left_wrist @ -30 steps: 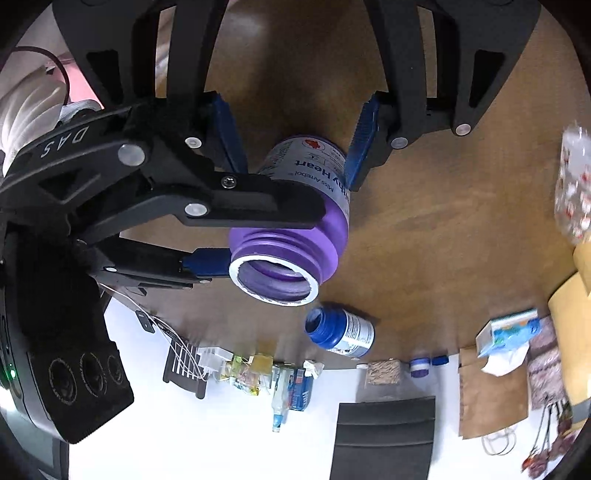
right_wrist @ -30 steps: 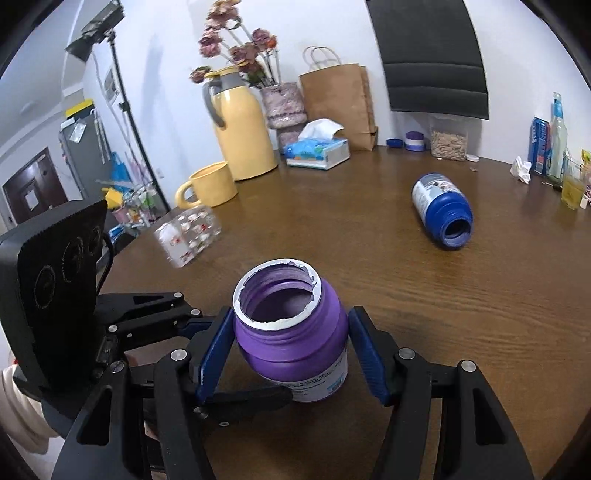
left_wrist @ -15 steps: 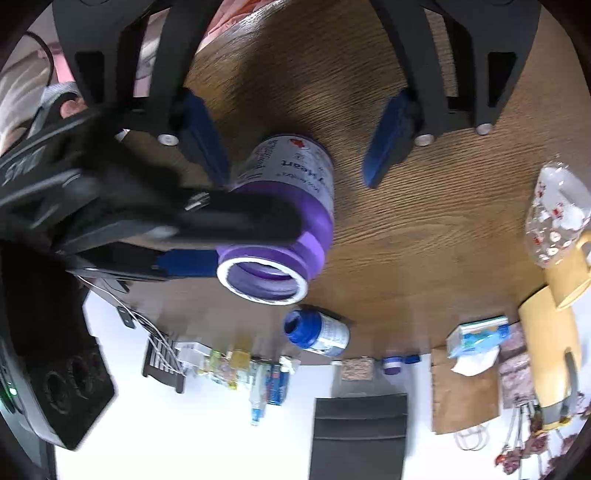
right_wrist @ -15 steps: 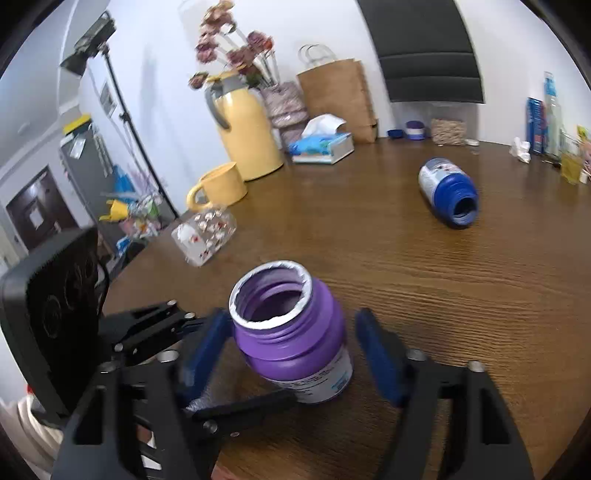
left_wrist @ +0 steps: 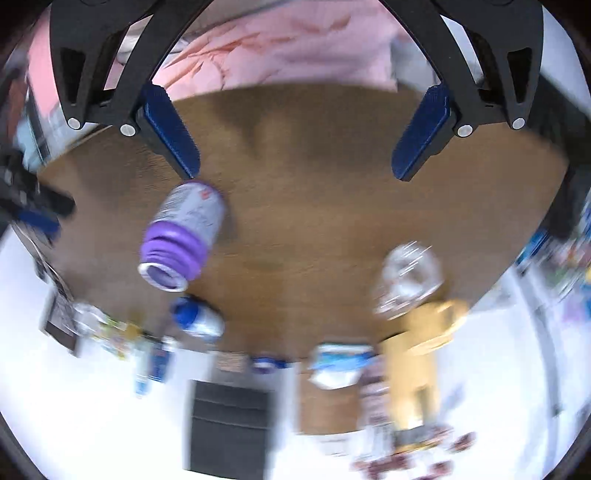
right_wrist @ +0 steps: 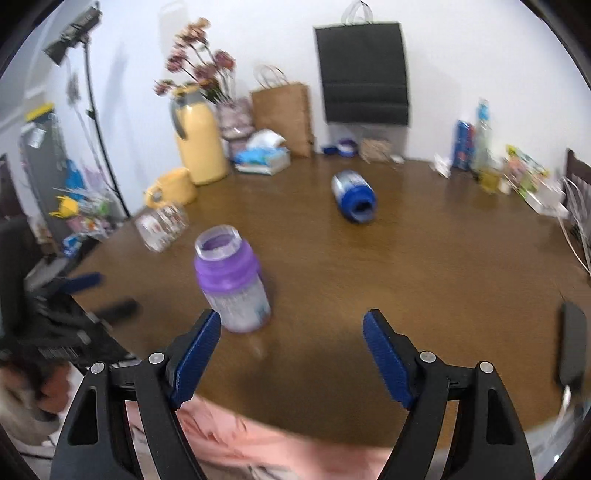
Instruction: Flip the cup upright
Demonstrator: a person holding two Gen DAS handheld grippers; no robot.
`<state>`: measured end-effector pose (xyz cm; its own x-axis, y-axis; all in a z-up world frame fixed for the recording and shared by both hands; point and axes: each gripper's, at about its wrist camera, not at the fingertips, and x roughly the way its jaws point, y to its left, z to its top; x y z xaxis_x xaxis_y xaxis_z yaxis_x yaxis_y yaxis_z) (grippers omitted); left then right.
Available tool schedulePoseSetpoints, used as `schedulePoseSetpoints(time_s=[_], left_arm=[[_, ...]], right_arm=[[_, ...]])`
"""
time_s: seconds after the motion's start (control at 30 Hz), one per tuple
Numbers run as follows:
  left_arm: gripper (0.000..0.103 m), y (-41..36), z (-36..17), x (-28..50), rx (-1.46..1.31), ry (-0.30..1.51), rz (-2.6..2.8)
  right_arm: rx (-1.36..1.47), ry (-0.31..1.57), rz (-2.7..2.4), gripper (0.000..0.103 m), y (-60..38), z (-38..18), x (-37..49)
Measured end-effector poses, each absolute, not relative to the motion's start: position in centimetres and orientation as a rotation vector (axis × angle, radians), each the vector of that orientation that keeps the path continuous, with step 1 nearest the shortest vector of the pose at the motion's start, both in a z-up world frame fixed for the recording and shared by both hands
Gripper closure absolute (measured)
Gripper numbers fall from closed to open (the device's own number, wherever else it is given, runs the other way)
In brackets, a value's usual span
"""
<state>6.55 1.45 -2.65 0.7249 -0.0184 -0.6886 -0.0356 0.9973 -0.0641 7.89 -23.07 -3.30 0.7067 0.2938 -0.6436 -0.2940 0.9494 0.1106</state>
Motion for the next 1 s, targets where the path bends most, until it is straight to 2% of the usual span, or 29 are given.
schedulePoseSetpoints(time_s=[0.2,0.4,1.0], left_arm=[[0.0,1.7,-3.1,4.2,-0.094,0.796,0.038],[0.0,1.4,-2.0,3.0,-0.079,0.719,0.05],[0.0,0.6,-2.0,3.0,-0.048,0.731,0.035]], right_arm=[[0.125,0.731,0.302,0.019,-22.9,-5.4,5.1],[0.082,0.709,0.311,0.019,-21.7,-4.6,4.7],[0.075,0.699,0.306,0.019,-21.3,-4.4,4.1]])
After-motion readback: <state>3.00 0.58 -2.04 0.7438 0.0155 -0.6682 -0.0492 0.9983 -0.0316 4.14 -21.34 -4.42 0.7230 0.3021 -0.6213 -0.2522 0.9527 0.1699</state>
